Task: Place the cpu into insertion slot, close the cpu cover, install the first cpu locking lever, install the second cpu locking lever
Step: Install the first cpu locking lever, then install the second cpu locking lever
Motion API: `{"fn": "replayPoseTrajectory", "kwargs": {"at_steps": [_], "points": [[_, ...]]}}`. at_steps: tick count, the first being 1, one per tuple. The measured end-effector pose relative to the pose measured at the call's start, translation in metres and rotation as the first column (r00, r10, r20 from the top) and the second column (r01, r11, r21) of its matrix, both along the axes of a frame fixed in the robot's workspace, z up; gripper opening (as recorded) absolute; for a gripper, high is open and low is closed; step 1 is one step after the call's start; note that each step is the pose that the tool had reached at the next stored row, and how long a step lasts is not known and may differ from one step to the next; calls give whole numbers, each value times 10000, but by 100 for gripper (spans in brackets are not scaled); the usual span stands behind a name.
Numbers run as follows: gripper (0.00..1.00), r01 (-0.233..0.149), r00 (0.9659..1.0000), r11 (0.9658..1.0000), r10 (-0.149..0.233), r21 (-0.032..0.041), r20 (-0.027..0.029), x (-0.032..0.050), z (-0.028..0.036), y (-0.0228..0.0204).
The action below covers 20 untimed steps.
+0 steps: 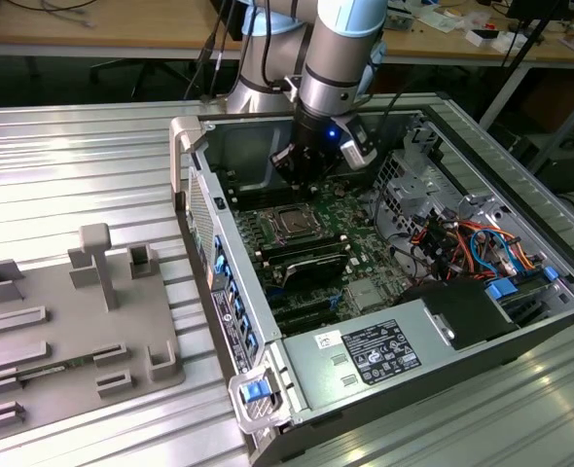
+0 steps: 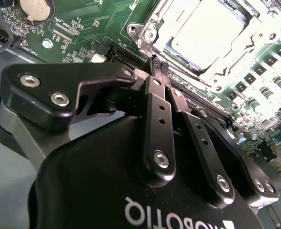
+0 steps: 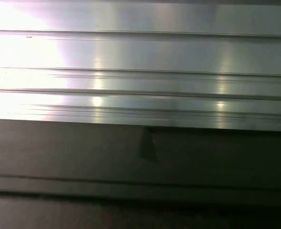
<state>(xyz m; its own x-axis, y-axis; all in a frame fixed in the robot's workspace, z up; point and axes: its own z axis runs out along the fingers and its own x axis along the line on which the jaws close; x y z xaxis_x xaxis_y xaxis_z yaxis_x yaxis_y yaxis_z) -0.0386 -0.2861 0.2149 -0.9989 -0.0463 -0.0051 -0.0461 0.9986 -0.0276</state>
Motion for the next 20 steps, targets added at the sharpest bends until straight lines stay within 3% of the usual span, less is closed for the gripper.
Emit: {"fn": "replayPoseTrajectory", "kwargs": {"at_steps": [7,20], "points": [[11,0,10000,10000,0,-2,0,0,17,-72],[11,-2,10000,10000,2,-3,-1,0,18,-89]]}}
